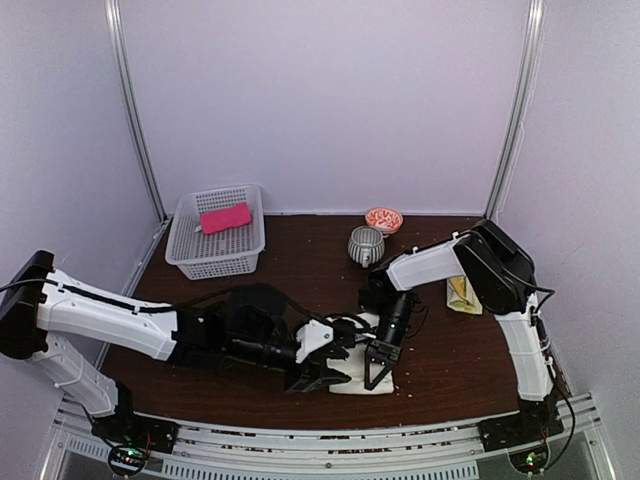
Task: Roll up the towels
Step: Roll the towel at the center of the board.
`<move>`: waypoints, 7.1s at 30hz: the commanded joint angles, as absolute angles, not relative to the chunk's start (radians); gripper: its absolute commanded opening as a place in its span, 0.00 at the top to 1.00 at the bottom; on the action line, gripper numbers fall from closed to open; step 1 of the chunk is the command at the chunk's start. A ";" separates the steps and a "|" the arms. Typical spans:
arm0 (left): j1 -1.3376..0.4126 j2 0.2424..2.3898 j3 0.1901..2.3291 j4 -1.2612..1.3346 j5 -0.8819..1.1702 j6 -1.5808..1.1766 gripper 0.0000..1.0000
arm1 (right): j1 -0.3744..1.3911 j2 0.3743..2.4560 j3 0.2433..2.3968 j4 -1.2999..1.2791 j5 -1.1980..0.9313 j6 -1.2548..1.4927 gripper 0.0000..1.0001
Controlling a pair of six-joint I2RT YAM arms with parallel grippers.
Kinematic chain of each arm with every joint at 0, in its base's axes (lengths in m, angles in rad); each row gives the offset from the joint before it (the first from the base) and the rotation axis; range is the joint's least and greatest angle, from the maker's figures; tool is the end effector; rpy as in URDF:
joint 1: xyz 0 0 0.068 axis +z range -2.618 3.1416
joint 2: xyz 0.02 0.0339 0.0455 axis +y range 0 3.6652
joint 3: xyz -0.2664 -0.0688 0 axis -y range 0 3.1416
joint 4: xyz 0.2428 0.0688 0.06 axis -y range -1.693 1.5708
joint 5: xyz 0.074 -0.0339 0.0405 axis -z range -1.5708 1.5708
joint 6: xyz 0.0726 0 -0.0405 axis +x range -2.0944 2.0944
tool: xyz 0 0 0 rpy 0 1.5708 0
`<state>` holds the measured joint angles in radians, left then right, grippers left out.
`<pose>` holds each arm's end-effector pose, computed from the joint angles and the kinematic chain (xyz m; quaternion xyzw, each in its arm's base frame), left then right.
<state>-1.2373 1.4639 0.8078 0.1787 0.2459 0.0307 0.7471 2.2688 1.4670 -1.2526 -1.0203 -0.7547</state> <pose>0.0975 -0.3354 0.2115 0.5536 0.6453 -0.3790 0.3654 0.2156 0.2840 0.0857 0.4926 -0.6992 -0.4749 0.2072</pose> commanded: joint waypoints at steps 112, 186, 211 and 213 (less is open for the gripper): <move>-1.107 1.452 0.775 0.223 0.144 -0.030 0.44 | 0.729 2.154 1.300 -1.070 -0.831 -0.651 0.91; -1.013 2.302 1.343 -0.117 0.895 -0.339 0.96 | 0.515 1.372 1.420 -0.833 -0.927 -0.506 0.41; -0.988 2.332 1.266 0.010 0.903 -0.461 0.91 | 1.061 1.410 0.747 -0.454 -0.129 -0.686 0.48; -0.988 2.332 1.260 0.023 0.907 -0.469 0.91 | 1.074 1.429 0.733 -0.427 -0.111 -0.692 0.48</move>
<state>-0.9936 2.2761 1.3190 0.0921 1.0294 -0.4603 1.0508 1.4014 0.7578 -0.5316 -0.2119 -0.6872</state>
